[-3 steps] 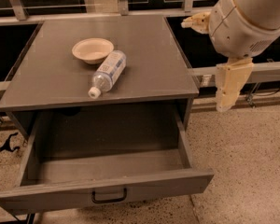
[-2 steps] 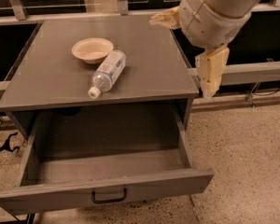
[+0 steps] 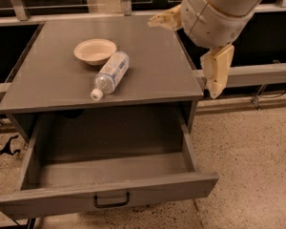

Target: Place blue plastic bottle into top drawer

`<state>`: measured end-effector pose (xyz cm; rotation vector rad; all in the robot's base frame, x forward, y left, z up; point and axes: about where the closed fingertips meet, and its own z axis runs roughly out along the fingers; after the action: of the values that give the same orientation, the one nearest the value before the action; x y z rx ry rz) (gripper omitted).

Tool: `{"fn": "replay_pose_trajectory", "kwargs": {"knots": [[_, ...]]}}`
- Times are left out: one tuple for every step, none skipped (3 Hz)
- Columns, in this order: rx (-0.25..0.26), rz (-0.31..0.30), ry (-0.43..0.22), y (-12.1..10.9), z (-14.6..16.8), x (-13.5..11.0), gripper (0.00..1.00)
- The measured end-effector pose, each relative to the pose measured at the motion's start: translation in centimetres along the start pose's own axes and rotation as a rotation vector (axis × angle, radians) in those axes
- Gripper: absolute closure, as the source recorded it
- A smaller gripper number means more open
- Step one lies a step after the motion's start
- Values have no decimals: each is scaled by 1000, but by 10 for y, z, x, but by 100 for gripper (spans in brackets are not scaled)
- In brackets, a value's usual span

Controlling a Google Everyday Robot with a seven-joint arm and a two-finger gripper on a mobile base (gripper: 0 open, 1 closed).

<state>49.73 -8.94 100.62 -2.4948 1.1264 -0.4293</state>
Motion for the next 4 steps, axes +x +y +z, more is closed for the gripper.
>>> {"fn": "replay_pose_trajectory", "kwargs": {"knots": [[18,-69,6,-13,1,-2,0],[55,-196,-2,-42,9,-13,0],[66,-328,-20,-74,18,-28,0],[29,-418,-24,-104,32,-40,0]]}}
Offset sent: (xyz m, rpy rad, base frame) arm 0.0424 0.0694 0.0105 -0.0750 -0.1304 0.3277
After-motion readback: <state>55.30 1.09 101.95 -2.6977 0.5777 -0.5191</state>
